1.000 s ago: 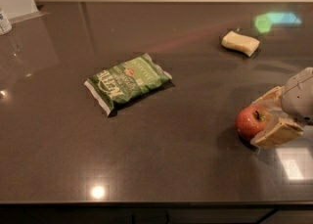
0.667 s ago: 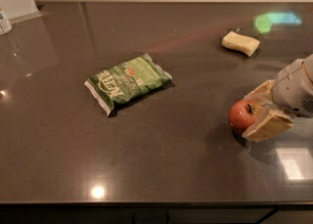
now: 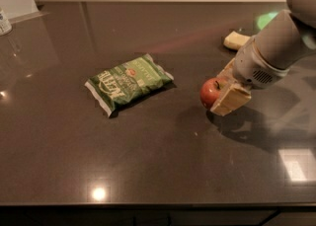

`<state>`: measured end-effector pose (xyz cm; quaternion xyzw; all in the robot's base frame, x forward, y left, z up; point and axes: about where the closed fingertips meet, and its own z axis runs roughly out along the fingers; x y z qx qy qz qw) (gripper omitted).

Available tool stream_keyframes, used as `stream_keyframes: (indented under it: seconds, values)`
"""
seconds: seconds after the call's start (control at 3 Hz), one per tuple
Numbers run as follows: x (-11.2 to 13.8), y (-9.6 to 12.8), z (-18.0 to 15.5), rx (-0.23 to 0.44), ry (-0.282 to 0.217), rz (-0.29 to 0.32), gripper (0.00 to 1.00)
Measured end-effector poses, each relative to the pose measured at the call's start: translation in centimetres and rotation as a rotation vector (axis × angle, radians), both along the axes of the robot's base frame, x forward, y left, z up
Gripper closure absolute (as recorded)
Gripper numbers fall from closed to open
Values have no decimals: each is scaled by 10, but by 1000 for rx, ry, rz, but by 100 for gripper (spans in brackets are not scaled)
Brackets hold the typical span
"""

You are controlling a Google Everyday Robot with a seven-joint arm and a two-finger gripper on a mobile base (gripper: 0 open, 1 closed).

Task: Move apple near green jalapeno chip bag

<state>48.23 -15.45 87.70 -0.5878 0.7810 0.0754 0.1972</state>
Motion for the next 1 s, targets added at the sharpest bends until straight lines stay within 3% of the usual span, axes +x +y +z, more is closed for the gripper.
stream_keyframes:
  seconds: [1.0]
  values:
    - [60, 50, -12, -24, 18, 7, 100]
